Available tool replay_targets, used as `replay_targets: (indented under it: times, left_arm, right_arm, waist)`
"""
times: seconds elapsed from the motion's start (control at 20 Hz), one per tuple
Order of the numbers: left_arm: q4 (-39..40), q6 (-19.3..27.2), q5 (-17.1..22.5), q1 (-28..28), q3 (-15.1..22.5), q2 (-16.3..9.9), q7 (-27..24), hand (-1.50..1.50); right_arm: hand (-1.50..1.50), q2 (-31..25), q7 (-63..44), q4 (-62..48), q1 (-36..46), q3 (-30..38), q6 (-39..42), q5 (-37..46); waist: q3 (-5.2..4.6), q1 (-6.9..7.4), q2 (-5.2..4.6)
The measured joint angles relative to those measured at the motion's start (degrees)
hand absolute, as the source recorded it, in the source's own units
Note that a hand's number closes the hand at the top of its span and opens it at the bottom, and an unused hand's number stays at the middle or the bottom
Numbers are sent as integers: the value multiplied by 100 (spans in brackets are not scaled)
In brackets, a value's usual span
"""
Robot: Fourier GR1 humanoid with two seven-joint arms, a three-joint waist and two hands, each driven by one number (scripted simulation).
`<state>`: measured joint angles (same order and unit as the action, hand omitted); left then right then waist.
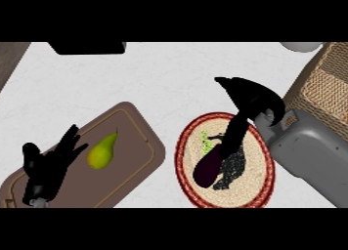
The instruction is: Pick the eggplant from the placemat and place it in the basket
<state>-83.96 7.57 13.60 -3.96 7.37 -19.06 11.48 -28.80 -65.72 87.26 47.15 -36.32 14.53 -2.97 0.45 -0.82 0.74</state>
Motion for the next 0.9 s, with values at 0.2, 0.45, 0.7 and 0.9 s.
replay_targets:
  times: [0.2, 0.45, 0.7, 0.9]
  left_arm:
    - [-57, -25, -10, -28, 12, -5, 58, 0]
    - [-117, -12, -72, -99, 33, 26, 34, 0]
    - [-14, -146, -31, -118, -64, 15, -186, 0]
    - [-85, -117, -76, -172, -50, 29, -119, 0]
  right_arm:
    - [-150, 105, 38, -69, -255, -171, -152, 176]
    - [-150, 195, 70, 77, -596, -315, -371, 440]
    - [-150, 280, 179, 59, -958, -484, -538, 818]
    - [-150, 383, 196, 42, -1154, -549, -642, 1061]
  waist:
    - [0, 27, -8]
    - [5, 26, -5]
    - [9, 36, -11]
    - [15, 51, -11]
